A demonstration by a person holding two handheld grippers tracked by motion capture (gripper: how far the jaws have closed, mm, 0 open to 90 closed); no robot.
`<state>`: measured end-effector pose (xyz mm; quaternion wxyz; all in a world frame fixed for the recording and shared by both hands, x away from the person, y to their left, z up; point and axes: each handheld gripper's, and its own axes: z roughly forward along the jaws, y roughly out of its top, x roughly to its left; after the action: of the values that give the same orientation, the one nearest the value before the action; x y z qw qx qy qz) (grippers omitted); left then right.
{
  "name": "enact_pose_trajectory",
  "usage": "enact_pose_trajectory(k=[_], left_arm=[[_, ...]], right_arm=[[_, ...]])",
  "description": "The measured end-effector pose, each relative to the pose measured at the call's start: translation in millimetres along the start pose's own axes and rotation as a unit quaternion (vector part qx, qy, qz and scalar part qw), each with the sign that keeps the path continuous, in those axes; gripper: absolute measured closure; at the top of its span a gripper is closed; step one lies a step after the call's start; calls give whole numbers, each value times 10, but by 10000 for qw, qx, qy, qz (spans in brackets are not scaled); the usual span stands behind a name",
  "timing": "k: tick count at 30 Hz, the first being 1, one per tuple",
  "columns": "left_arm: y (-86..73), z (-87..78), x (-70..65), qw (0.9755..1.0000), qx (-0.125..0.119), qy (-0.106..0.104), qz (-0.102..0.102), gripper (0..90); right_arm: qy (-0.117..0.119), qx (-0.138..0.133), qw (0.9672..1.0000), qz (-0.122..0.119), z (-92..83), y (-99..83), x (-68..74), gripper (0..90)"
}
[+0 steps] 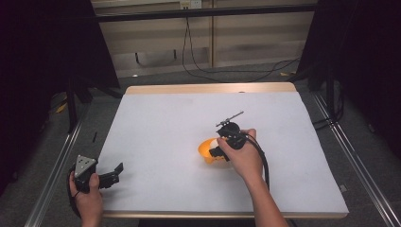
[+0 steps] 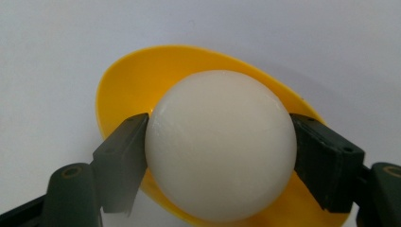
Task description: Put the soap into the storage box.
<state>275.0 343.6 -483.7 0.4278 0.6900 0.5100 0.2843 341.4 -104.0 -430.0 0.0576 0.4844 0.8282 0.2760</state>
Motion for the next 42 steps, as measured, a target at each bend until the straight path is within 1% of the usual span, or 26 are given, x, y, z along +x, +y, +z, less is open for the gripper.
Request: enact_pose_trajectory(k=[1,2,3,4,10,12,13,14,16,17,19,22,24,25,26,27,28,30,31,32,35,37,38,39,40,42], left_arm=[[0,0,0,10000,-1,-1,2,1],[0,0,0,10000,-1,-1,2,1],[0,0,0,10000,0,-1,2,1],[0,0,0,10000,0,-1,2,1],[-1,-1,0,10000,-3,5,-18,1],[0,-1,0,10000,-1,11,-9,1],[0,1,0,10000,-1,1,-3,1],[0,1,0,10000,-1,1,-3,1],[0,2,-4,10000,8,15,13,1],[-1,1,-6,10000,11,31,16,1],[-1,1,-4,10000,8,14,12,1],[-2,-1,-6,10000,-11,27,12,1],[0,0,-8,10000,19,40,49,2],[0,0,-8,10000,15,29,53,2],[0,0,-8,10000,15,29,53,2],[0,0,-8,10000,16,27,53,2],[0,1,-8,10000,16,27,52,2],[0,1,-8,10000,22,26,52,2],[0,1,-9,10000,21,30,53,2],[0,0,-10,10000,21,28,58,2],[1,-1,-6,9999,45,33,88,2],[0,-1,-8,9999,45,34,83,2],[0,-1,-8,9999,42,35,84,2],[0,-1,-8,9999,41,33,85,2],[0,-1,-8,9999,41,33,85,2],[0,-1,-9,9999,46,35,88,2]], right_arm=[[28,-48,10000,65,-2,-7,-10,223],[28,-48,10000,65,-2,-7,-10,223],[105,-121,9998,76,-33,-5,-16,174],[132,-139,9998,71,-48,-2,-14,159],[97,-201,9997,75,-124,-10,-8,112],[76,-282,9995,84,-160,-18,-15,94],[53,-350,9993,110,-209,-31,-33,80],[53,-350,9993,110,-209,-31,-33,80],[10,-446,9990,73,-259,-48,-62,62],[-36,-509,9987,69,-314,-70,-95,42],[-29,-553,9984,65,-339,-85,-115,35],[-114,-682,9976,99,-423,-139,-185,17],[-182,-765,9967,205,-487,-205,-248,3],[-218,-772,9965,220,-505,-229,-277,0],[-218,-772,9965,220,-505,-229,-277,0],[-266,-779,9962,284,-538,-287,-338,0],[-266,-779,9962,284,-538,-287,-338,0],[-355,-775,9957,351,-560,-341,-394,0],[-335,-774,9958,363,-568,-362,-416,0],[-393,-772,9955,372,-585,-424,-468,0],[-380,-756,9956,399,-596,-476,-505,0],[-418,-777,9952,427,-609,-547,-562,0],[-418,-777,9952,427,-609,-547,-562,0],[-433,-753,9952,461,-615,-597,-603,0],[-433,-753,9952,461,-615,-597,-603,0],[-465,-753,9949,492,-631,-651,-646,0]])
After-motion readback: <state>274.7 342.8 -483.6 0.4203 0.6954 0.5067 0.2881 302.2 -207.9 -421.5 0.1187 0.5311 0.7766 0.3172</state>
